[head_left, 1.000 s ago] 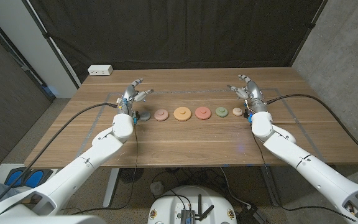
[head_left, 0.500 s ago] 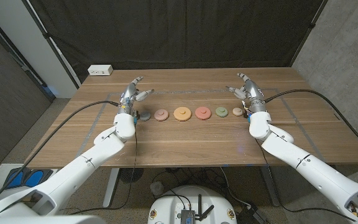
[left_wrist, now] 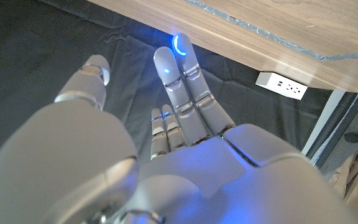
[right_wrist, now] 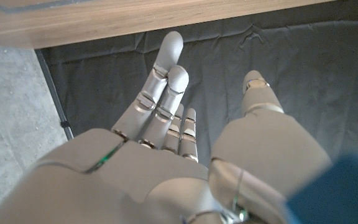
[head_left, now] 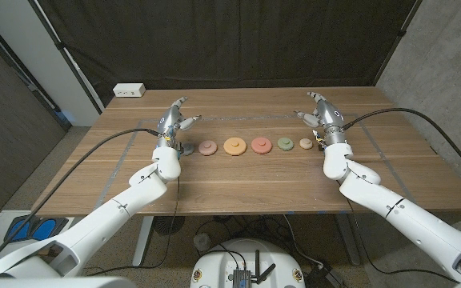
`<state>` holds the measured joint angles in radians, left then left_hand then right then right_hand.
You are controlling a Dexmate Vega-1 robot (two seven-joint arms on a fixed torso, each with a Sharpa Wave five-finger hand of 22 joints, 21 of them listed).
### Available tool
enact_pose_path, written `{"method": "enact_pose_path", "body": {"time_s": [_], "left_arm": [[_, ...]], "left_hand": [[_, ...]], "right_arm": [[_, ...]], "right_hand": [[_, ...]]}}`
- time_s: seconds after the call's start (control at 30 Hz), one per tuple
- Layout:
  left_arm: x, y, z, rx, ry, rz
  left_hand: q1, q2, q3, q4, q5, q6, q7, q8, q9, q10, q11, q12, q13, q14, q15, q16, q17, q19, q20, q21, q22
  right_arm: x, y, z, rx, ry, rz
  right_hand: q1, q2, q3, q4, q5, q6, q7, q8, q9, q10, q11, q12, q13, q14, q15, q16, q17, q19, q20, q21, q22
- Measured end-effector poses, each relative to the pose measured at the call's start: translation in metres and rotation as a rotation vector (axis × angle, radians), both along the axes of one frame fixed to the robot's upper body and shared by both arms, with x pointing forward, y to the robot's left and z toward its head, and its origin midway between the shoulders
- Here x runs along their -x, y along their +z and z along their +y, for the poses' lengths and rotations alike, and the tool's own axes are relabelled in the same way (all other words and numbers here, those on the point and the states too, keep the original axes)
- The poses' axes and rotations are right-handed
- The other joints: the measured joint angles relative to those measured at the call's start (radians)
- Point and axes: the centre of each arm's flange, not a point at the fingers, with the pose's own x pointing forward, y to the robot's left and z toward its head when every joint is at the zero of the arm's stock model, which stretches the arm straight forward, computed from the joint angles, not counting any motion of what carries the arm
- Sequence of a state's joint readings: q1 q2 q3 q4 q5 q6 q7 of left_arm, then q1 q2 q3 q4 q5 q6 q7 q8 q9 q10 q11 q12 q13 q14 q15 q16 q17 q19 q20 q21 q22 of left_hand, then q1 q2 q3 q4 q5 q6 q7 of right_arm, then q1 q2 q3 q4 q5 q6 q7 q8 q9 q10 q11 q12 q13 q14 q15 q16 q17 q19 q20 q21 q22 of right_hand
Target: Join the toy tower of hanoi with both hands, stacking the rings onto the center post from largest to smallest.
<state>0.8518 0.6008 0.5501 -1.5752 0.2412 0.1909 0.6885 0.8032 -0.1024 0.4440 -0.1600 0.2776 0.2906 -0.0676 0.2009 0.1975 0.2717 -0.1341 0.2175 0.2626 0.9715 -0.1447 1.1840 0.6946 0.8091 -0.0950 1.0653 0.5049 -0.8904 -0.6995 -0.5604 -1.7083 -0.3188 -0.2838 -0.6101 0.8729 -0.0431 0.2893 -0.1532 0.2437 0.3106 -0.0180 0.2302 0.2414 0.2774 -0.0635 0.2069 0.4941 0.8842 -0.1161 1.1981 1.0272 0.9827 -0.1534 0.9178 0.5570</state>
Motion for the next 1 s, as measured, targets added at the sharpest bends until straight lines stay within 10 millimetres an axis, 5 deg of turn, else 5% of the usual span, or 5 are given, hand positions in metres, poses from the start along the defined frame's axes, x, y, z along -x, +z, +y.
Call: {"method": "enact_pose_path", "body": {"time_s": [0.7, 1.0], "left_arm": [[0.020, -0.001, -0.004, -0.111, 0.098, -0.017], [0.021, 0.006, -0.002, -0.154, 0.120, 0.028]], "left_hand": [[0.005, 0.005, -0.017, -0.001, 0.004, 0.000, 0.000, 0.000, 0.000, 0.014, 0.004, 0.005, 0.000, -0.004, 0.004, 0.012, -0.011, -0.007, 0.004, 0.015, -0.007], [0.011, 0.011, -0.022, -0.006, 0.008, 0.006, 0.006, 0.000, 0.000, 0.023, 0.005, 0.006, 0.000, -0.004, 0.004, 0.018, -0.014, -0.007, 0.004, 0.019, -0.009]], "right_arm": [[0.021, -0.010, 0.015, 0.133, -0.111, 0.000], [0.023, -0.004, 0.020, 0.153, -0.121, 0.048]], "right_hand": [[0.023, 0.009, -0.013, -0.004, 0.000, -0.014, -0.014, 0.000, 0.000, 0.004, -0.009, 0.005, 0.013, -0.016, 0.002, 0.000, -0.039, -0.020, 0.013, 0.010, -0.024], [0.034, 0.011, -0.022, 0.006, 0.000, 0.040, -0.021, 0.014, 0.003, 0.048, -0.020, 0.023, 0.026, -0.016, 0.002, 0.009, -0.051, -0.020, 0.012, 0.023, -0.034]]}}
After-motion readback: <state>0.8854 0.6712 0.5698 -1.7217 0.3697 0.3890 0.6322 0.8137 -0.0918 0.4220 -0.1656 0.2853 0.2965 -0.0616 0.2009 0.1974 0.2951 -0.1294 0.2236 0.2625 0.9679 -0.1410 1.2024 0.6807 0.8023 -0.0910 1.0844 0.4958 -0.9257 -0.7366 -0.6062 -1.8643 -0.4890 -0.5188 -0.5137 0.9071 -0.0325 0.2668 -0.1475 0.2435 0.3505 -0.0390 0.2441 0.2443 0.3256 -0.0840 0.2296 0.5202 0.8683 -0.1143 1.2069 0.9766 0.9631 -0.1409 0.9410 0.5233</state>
